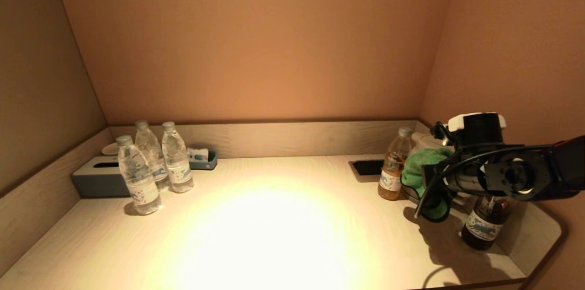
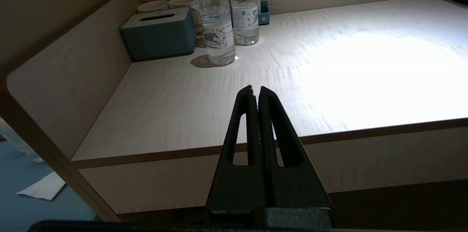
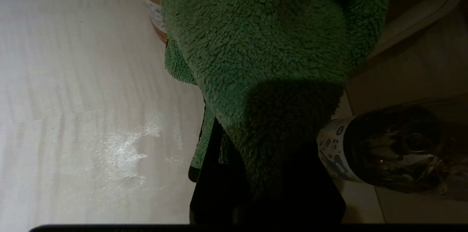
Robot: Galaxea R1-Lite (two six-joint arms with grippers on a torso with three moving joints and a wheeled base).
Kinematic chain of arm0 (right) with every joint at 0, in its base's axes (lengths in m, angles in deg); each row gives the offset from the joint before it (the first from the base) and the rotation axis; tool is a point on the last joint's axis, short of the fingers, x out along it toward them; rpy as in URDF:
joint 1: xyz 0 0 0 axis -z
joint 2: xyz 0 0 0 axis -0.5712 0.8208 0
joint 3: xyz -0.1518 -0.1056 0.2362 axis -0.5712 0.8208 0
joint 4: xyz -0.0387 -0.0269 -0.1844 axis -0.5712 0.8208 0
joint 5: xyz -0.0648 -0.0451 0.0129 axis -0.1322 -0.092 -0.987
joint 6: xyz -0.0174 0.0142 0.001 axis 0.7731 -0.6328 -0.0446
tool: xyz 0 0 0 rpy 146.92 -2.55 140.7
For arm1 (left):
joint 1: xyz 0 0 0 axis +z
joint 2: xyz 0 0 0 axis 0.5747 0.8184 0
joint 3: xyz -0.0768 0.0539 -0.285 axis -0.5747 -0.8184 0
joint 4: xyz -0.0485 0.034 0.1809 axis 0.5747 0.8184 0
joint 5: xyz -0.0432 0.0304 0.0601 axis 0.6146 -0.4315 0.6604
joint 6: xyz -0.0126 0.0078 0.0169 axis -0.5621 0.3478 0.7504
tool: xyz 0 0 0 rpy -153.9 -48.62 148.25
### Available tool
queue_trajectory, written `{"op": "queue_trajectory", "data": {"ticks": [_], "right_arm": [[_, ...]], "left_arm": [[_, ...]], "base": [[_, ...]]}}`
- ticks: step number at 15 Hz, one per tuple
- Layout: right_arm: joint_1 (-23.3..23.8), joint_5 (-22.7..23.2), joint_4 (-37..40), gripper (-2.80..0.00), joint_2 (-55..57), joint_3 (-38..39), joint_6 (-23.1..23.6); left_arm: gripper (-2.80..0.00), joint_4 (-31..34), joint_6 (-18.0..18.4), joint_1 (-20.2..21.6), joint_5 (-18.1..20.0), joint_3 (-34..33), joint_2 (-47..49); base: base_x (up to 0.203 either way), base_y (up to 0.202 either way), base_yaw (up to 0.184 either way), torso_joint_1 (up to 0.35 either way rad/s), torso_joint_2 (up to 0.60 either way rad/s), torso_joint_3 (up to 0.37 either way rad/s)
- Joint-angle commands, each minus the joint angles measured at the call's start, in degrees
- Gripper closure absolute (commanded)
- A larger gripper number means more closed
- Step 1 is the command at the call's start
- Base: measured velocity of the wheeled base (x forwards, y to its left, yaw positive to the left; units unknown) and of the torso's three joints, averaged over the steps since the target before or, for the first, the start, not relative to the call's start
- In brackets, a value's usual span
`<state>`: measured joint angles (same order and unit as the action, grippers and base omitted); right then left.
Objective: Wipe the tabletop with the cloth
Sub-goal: Place the tablecloth
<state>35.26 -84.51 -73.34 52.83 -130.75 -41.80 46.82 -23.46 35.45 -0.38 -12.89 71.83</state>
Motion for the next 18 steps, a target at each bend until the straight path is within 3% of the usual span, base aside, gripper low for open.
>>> {"op": "queue_trajectory", "data": {"ticks": [1,12,18], "right_arm": [[1.77,-0.06,-2.71,0.0,2.27,-0.04,1.39],[2.3,-0.14,-4.11,0.0,5.96,1.28,1.22],[1.68,1.35,-4.28,0.0,4.46,7.69,1.31]], "left_arm": [[0.0,0.01,0.04,-0.02,0.03,-0.01,0.04],[0.0,0.01,0.04,-0.03,0.03,-0.01,0.04],[0.0,0.01,0.04,0.06,0.03,-0.01,0.04]], "base": [[0.0,0.0,0.0,0.0,0.0,0.0],[0.0,0.0,0.0,0.0,0.0,0.0],[0.0,0.0,0.0,0.0,0.0,0.0]]}}
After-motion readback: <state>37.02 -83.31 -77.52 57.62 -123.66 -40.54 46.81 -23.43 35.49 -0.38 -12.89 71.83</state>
